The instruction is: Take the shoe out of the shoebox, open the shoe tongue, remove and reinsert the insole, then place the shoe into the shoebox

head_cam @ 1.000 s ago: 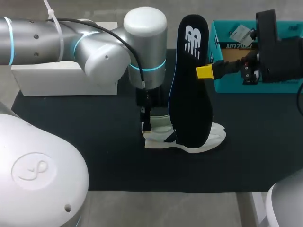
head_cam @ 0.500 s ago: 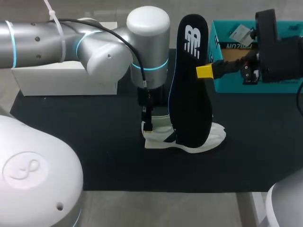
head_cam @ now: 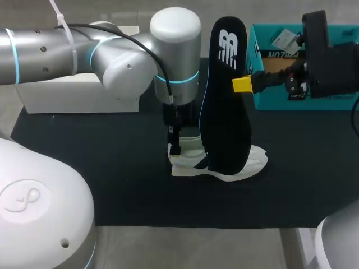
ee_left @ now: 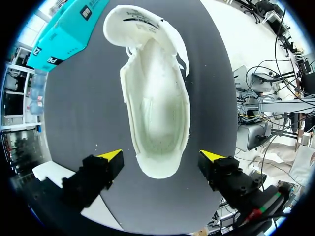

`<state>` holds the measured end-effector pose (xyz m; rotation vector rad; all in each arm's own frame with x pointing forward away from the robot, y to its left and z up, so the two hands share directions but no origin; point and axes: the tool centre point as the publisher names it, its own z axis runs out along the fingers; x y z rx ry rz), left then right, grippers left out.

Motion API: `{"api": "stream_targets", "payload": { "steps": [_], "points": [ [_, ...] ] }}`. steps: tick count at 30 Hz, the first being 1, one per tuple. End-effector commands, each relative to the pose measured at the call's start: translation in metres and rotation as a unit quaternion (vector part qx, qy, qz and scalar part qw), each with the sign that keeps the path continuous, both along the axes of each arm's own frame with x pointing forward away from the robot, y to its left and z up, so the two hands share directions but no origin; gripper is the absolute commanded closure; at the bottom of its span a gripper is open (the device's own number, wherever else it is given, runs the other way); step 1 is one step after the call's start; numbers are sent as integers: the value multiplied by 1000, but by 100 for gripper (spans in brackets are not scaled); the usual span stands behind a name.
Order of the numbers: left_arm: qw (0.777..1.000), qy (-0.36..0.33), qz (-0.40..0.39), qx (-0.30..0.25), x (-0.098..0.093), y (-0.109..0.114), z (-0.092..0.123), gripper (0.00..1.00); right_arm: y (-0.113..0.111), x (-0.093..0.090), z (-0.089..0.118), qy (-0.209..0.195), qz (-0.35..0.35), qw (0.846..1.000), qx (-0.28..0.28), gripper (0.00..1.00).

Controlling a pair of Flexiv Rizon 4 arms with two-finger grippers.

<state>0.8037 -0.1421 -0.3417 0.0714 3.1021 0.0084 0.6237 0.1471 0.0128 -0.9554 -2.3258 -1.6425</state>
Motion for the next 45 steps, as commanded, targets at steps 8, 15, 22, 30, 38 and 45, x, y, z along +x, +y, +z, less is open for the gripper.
{"api": "stream_targets", "payload": {
  "steps": [8,15,22,30,38,45],
  "points": [
    [1000,0,-1,0,0,1,0,0,3,3,0,1,1,1000,0,100],
    [1000,0,-1,0,0,1,0,0,3,3,0,1,1,1000,0,100],
    [999,-14,-3,-32,11,-17,23,0,3,3,0,1,1,1000,0,100],
    [999,-4,-10,-48,36,-52,7,0,3,3,0,1,1,1000,0,100],
    [999,3,-12,-52,49,-75,-13,0,3,3,0,1,1,1000,0,100],
    [998,2,-25,-53,48,-85,-24,0,3,3,0,1,1,1000,0,100]
  ]
}}
